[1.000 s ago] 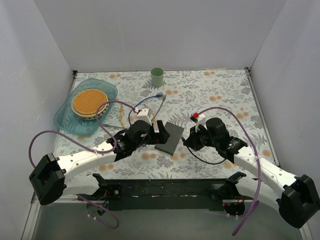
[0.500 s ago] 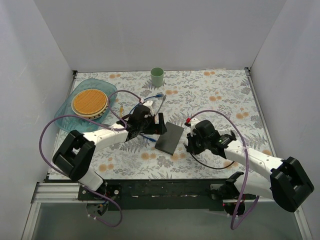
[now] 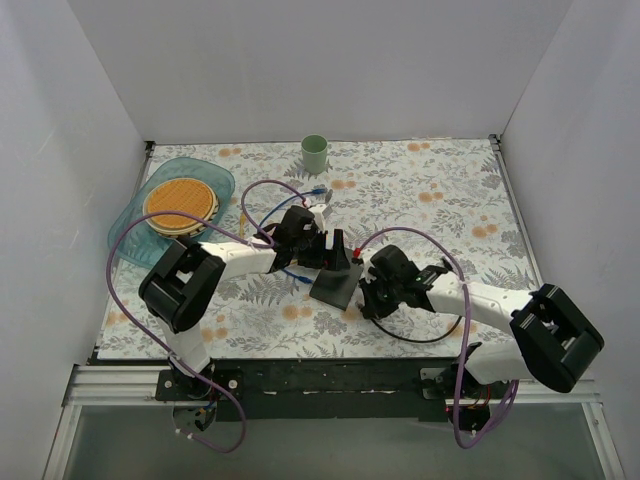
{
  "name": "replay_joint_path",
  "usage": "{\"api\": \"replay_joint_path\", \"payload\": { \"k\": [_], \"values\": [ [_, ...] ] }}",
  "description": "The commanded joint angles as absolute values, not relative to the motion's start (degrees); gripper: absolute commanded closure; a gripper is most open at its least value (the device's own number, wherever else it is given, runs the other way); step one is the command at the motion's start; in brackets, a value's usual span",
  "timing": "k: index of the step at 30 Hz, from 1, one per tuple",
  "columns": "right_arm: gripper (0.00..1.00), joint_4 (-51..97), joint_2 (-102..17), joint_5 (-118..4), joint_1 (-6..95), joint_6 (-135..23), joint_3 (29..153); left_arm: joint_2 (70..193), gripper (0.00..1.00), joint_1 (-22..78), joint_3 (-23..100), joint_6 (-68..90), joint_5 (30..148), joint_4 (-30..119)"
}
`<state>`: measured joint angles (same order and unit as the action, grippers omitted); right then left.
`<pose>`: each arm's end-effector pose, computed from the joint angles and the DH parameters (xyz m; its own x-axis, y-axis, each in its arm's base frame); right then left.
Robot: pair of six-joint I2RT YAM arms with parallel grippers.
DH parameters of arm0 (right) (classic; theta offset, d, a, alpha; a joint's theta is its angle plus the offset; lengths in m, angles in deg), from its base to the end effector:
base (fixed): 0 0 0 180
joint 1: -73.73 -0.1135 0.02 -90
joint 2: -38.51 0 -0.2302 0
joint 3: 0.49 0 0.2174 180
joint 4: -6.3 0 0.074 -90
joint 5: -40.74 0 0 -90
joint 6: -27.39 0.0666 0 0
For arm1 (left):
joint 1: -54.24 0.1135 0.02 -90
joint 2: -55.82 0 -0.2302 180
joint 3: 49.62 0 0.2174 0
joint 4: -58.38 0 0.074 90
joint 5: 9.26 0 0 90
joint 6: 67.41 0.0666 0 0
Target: Insert the plug into the switch port
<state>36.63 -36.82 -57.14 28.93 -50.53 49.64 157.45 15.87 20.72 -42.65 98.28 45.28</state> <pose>0.1622 0.1739 0.1282 -0.7296 -0.4324 -0.5298 -0.6139 0.7554 0.2290 0.2623 -0.2333 0.1299 -0.9205 -0.3756 -0.1078 -0.1794 0.6514 -0.7372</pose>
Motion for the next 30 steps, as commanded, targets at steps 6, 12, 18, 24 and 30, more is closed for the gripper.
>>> {"api": "replay_joint_path", "payload": {
  "k": [6,12,18,24,30],
  "values": [
    [0.99,33.75,-38.66,-59.1,27.5,-50.04,52.27,155.05,0.12,15.83,20.89,-42.45,101.57,47.46],
    [0.99,33.22,-39.89,-58.67,27.15,-50.66,52.88,154.7,0.12,15.83,20.27,-42.63,102.53,47.63],
    [0.99,32.78,-41.56,-57.17,26.97,-50.83,53.5,154.53,0.12,15.83,19.22,-43.07,103.06,47.81],
    [0.99,32.43,-42.7,-57.08,26.8,-51.01,53.76,152.86,0.12,15.83,16.41,-43.16,101.13,47.46],
    [0.99,32.34,-43.23,-56.73,25.92,-51.62,54.02,152.33,0.12,15.83,14.47,-43.68,101.21,47.81]
  ]
}}
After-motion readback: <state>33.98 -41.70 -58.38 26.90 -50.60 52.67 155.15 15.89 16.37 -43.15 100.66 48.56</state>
